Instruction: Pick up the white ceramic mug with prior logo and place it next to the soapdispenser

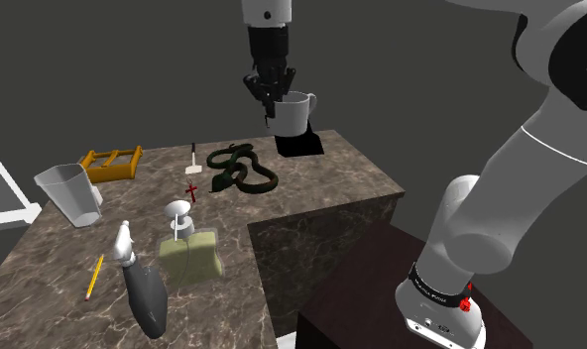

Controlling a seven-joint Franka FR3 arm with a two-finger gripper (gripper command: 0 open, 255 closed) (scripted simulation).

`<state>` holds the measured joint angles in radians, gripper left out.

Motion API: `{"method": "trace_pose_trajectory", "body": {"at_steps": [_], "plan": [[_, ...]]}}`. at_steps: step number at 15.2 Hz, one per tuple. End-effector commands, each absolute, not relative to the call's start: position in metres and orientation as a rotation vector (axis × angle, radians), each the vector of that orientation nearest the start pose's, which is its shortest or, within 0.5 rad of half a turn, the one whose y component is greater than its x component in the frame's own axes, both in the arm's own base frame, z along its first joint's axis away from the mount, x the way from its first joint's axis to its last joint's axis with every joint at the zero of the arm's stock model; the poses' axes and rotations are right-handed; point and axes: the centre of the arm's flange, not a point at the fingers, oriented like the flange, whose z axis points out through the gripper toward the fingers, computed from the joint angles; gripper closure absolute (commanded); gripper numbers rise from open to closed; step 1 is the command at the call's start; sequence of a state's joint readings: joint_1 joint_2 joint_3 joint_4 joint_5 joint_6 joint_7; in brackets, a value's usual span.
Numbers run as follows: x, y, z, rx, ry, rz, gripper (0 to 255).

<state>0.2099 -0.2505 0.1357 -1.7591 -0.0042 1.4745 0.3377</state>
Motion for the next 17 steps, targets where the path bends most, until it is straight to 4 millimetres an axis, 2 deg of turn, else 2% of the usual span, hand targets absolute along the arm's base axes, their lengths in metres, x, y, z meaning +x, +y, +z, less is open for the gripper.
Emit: {"method": "trace_pose_trajectory", "body": {"at_steps": [1,17], "plan": [[0.424,0.186,0.654,-3.189,-0.002,0.035,255],[0.337,0.379,0.654,-3.189,-0.002,0.035,255]]}}
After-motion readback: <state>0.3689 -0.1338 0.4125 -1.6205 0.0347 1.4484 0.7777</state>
